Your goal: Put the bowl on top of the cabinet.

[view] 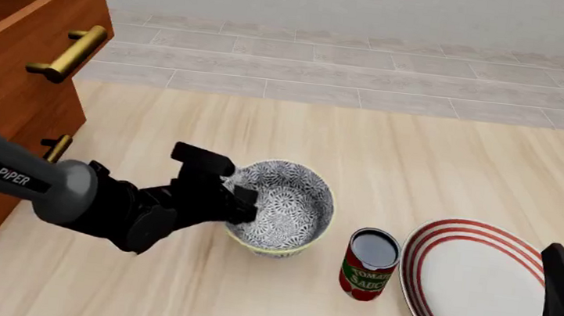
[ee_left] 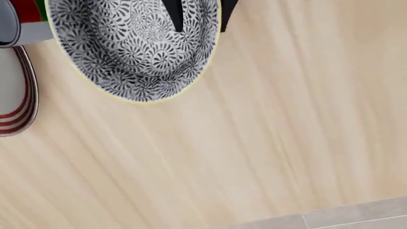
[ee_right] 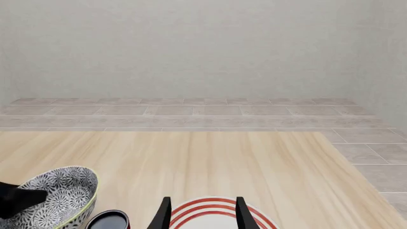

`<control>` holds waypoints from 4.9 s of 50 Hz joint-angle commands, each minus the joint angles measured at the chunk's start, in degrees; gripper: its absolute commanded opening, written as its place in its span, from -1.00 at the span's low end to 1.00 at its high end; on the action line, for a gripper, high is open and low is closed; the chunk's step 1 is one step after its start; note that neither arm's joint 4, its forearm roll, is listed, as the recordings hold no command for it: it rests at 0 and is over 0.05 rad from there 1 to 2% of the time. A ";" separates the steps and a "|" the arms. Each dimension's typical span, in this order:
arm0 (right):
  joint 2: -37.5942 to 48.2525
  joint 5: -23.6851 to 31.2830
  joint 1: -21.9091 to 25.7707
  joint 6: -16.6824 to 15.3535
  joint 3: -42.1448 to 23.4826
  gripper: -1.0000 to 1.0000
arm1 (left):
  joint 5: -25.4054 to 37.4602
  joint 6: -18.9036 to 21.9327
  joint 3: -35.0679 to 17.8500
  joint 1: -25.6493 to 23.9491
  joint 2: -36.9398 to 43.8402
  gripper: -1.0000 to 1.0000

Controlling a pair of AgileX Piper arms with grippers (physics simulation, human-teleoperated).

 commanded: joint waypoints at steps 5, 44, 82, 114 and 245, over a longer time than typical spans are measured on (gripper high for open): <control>-0.01 0.01 -0.01 0.00 0.00 1.00 | -0.13 2.07 2.92 -0.37 3.14 -1.00; 0.01 0.00 0.01 0.00 0.00 1.00 | 7.38 4.03 8.77 -0.40 -20.68 -1.00; 0.02 -0.01 0.01 -0.01 0.00 1.00 | 18.04 2.59 8.75 -2.46 -37.35 -1.00; -0.02 0.01 -0.01 0.00 0.00 1.00 | 26.19 6.48 7.07 -7.17 -52.98 -1.00; 0.00 0.00 -0.01 0.01 0.00 1.00 | 43.23 -10.62 -15.62 16.55 -67.21 -1.00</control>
